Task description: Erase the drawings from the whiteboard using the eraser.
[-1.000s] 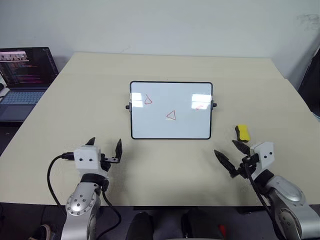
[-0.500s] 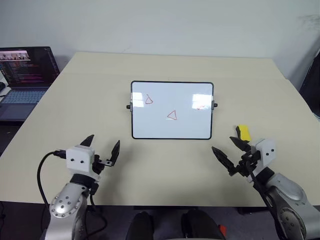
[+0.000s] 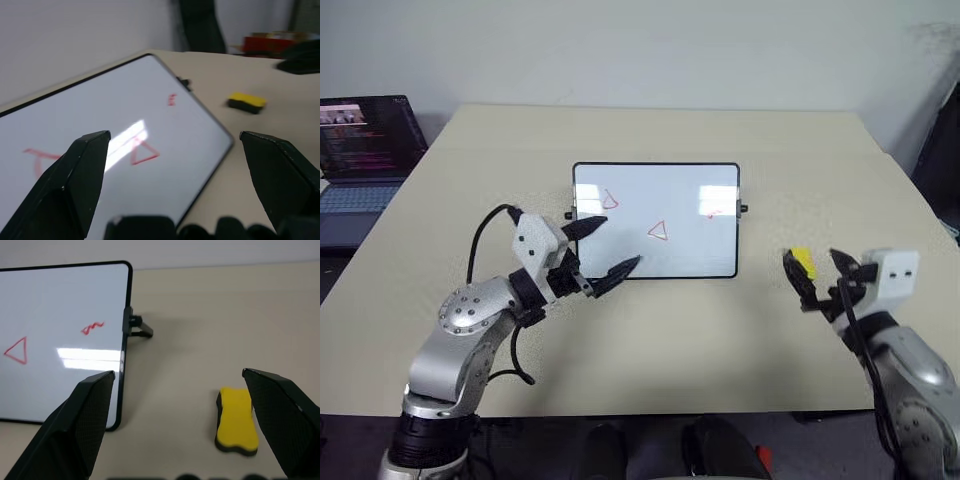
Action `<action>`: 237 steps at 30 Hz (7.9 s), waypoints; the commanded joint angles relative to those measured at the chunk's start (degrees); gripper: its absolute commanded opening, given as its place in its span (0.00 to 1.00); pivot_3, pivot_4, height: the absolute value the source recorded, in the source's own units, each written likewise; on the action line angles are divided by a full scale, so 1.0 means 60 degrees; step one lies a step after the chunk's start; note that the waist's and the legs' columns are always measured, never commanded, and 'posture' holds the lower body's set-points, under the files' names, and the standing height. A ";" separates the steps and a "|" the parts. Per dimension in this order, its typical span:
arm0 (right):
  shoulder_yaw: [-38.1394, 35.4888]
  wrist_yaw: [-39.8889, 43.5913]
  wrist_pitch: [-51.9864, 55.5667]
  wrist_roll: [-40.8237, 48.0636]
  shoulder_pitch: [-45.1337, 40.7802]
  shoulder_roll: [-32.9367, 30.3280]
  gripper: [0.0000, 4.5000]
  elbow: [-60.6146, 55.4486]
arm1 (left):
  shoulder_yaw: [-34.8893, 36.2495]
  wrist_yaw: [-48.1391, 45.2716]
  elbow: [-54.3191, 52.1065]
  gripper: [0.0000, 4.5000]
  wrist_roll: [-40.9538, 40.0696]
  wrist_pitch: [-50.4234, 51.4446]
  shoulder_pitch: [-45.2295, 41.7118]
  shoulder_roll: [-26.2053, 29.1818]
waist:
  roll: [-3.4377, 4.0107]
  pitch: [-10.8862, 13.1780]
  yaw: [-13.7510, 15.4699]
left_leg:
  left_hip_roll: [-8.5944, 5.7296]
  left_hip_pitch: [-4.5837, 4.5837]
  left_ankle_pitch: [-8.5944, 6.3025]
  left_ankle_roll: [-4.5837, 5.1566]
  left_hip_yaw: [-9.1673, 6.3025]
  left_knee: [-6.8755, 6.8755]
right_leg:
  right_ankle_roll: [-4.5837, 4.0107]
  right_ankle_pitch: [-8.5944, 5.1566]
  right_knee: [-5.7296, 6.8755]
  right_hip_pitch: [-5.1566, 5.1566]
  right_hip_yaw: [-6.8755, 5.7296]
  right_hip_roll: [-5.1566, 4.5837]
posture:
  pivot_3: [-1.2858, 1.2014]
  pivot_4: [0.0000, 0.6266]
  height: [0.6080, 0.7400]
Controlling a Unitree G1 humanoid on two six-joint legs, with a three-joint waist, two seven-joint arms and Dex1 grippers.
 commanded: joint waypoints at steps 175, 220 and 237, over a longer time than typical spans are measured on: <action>-0.0481 0.2058 0.3903 -0.0604 -0.3493 -0.1352 0.96 0.2147 | -0.1021 -0.0982 0.0213 1.00 0.0629 -0.0647 0.0180 -0.0573 | 0.0015 0.0006 0.0070 | -0.0002 -0.0142 -0.0002 0.0009 0.0000 0.0047 | -0.0055 0.0023 0.0090 -0.0150 0.0002 0.0003 | 0.52 0.24 1.00; -0.0172 0.1820 0.0215 -0.2021 -0.2611 -0.1292 0.96 0.5485 | -0.0024 0.0909 -0.1936 1.00 -0.0036 0.0238 0.2182 -0.0586 | 0.0009 0.0002 0.0086 | -0.0002 -0.0139 -0.0002 0.0009 0.0007 0.0050 | -0.0011 -0.0001 0.0087 -0.0143 0.0011 -0.0007 | 0.52 0.24 1.00; 0.0002 0.1791 -0.0537 -0.2292 -0.3200 -0.0993 0.43 0.7035 | -0.0421 0.0787 -0.1598 1.00 0.0089 0.0104 0.1919 -0.0674 | 0.0012 0.0001 0.0060 | -0.0005 -0.0127 -0.0002 0.0009 0.0014 0.0050 | -0.0035 0.0012 0.0099 -0.0143 0.0018 0.0003 | 0.52 0.24 1.00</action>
